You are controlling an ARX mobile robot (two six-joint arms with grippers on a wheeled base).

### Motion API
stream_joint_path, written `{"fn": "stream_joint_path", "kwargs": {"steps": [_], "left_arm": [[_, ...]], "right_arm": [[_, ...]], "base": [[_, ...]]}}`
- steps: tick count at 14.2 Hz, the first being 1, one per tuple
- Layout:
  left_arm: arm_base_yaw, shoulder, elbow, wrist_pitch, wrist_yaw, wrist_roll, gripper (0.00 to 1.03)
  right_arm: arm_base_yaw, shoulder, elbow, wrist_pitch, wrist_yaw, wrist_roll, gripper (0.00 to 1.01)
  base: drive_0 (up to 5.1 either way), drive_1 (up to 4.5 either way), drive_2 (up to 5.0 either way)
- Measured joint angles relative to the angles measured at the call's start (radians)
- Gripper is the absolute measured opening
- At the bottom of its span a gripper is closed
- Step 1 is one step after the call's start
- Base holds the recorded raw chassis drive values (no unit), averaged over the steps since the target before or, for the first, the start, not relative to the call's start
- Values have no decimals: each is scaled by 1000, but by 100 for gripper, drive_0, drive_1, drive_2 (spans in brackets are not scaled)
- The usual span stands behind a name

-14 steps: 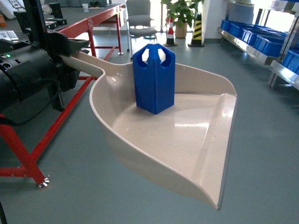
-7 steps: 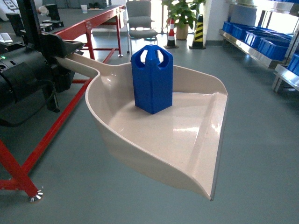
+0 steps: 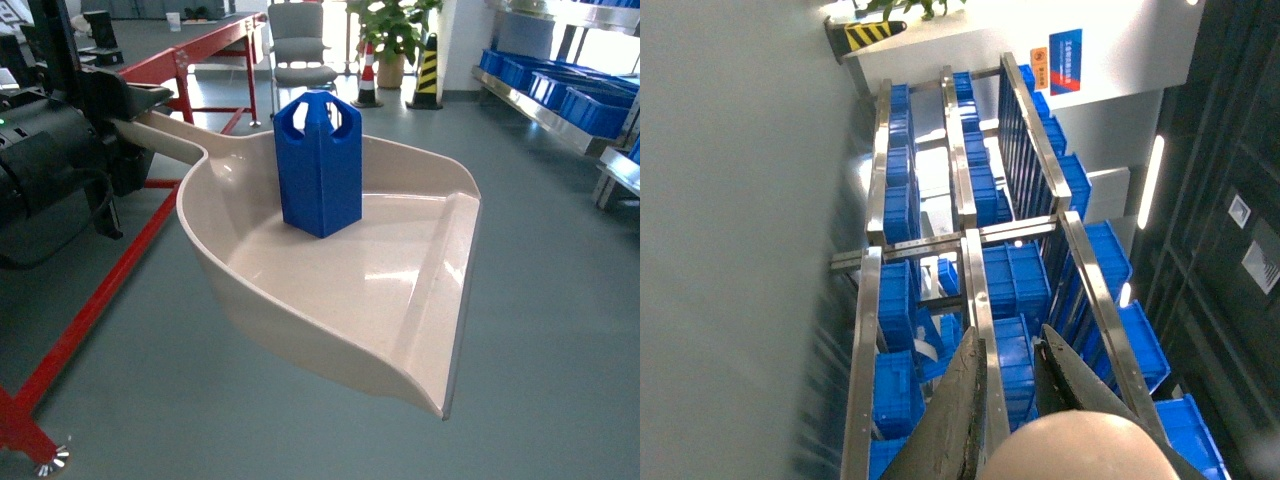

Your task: Place part in tray to right shelf

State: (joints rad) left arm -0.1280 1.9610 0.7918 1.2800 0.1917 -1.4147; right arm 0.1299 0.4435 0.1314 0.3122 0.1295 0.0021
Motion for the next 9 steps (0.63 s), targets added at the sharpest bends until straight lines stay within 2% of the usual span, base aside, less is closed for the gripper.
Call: {"fn": "stream_joint_path", "kwargs": {"steps": [9], "left_arm": [[-1, 0, 0, 2, 3, 0, 12]], "right_arm": [[0, 0, -1, -3, 0, 0, 98]], "base": [[11, 443, -421]]}}
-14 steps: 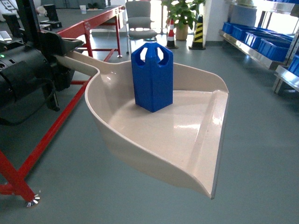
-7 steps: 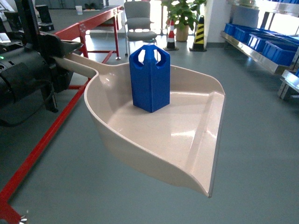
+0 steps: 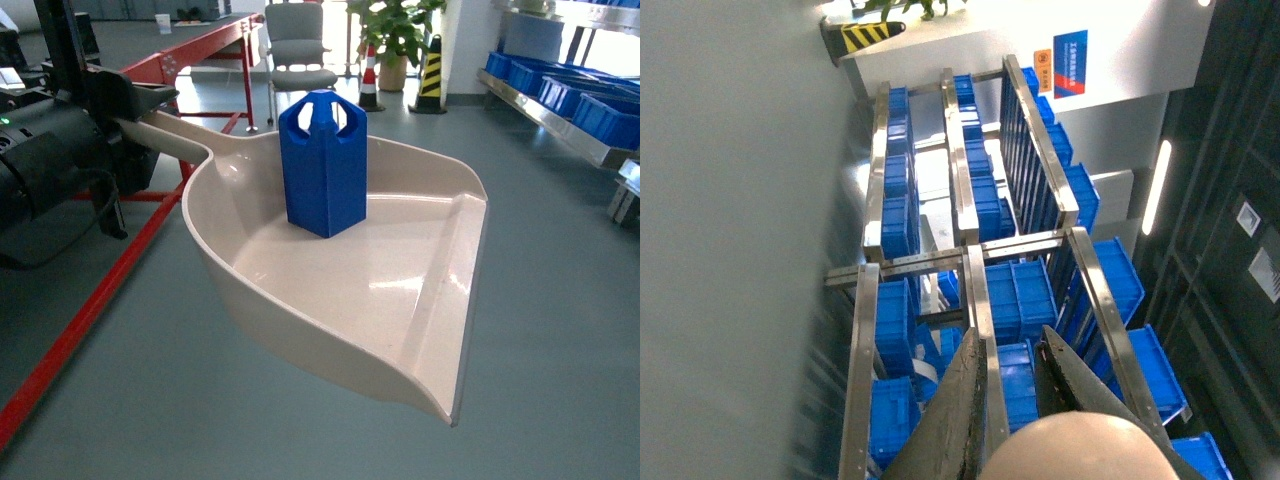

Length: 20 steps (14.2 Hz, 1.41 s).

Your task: Place part in tray to right shelf

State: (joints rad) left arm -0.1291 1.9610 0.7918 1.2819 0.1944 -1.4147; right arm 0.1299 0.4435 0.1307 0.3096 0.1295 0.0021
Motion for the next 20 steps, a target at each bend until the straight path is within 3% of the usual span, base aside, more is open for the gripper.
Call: {"fn": "stream_joint_path", "kwargs": {"steps": [20], "left_arm": [[1, 0, 0, -2, -1, 0, 12]], "right_arm": [[0, 0, -1, -2, 0, 0, 98]], "base": [[-8, 421, -437]]}}
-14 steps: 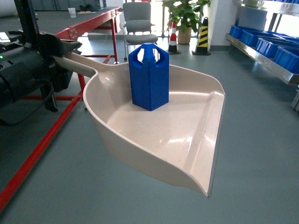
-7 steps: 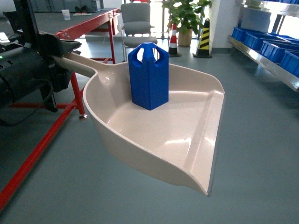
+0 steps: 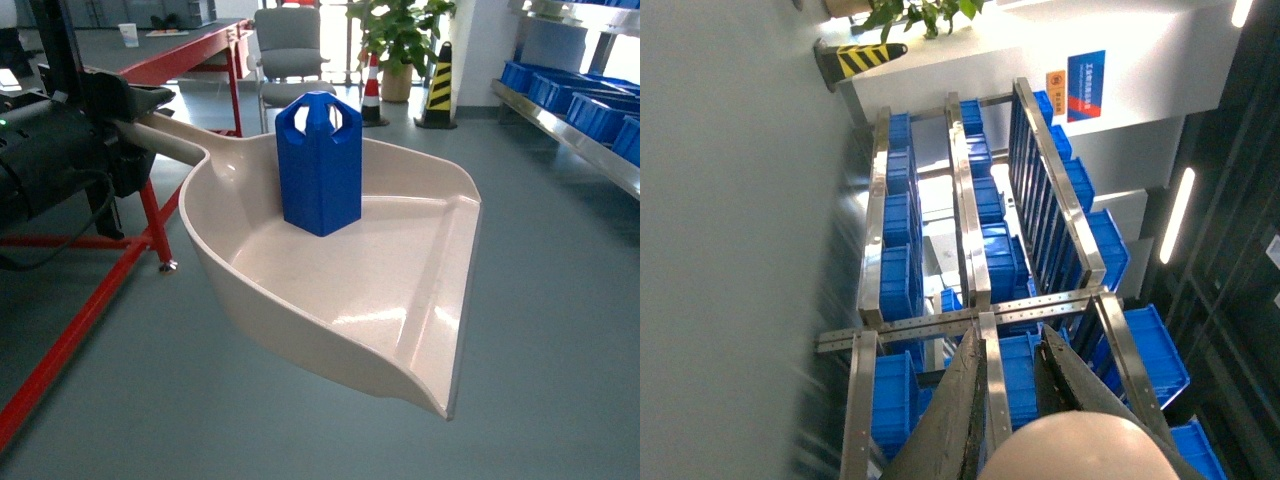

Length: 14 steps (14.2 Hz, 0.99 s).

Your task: Place part in tray to right shelf

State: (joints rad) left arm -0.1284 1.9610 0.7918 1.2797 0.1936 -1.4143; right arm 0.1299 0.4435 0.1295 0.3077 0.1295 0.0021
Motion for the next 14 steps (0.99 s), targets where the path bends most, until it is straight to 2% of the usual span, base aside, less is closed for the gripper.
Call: {"fn": "stream_joint_path", "kwargs": {"steps": [14], "left_arm": [[-1, 0, 0, -1, -1, 0, 12]], "right_arm": [[0, 0, -1, 3, 0, 0, 98]], "base": [[-1, 428, -429]]}}
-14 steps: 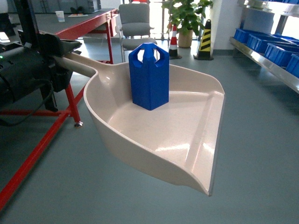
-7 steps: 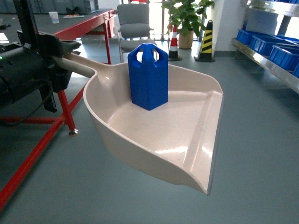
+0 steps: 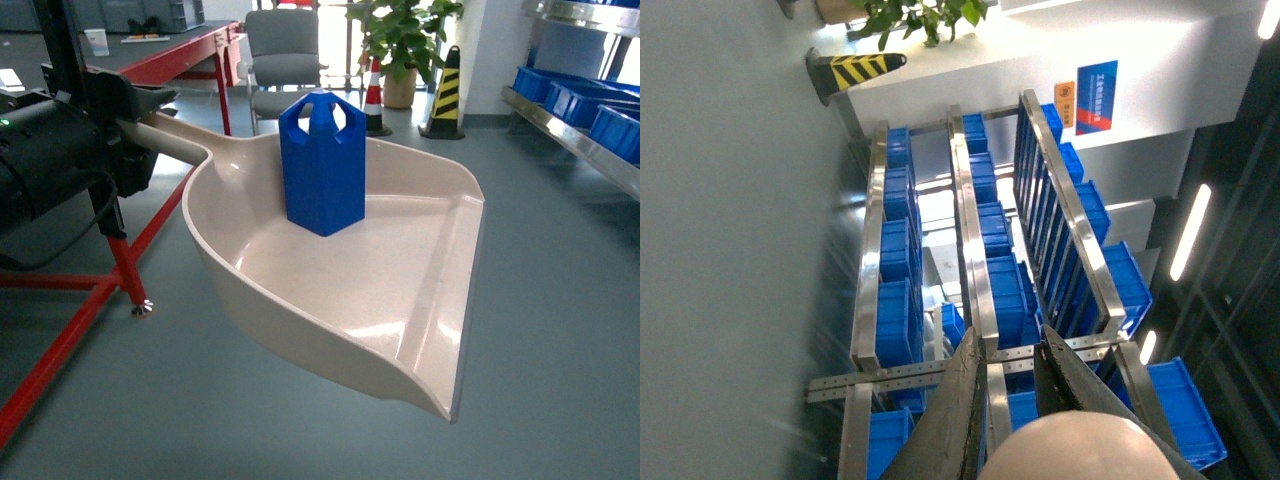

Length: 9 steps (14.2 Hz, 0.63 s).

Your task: Place part in tray to right shelf

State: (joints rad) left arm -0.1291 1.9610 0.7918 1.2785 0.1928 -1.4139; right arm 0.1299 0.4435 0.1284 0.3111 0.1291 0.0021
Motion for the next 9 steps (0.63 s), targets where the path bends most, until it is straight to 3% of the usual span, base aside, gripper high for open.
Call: {"fn": "stream_joint_path", "kwargs": {"steps": [9], "left_arm": [[1, 0, 0, -2, 1, 0, 12]], "right_arm": [[0, 0, 0, -2, 0, 0, 98]], "base": [[2, 430, -427]]}}
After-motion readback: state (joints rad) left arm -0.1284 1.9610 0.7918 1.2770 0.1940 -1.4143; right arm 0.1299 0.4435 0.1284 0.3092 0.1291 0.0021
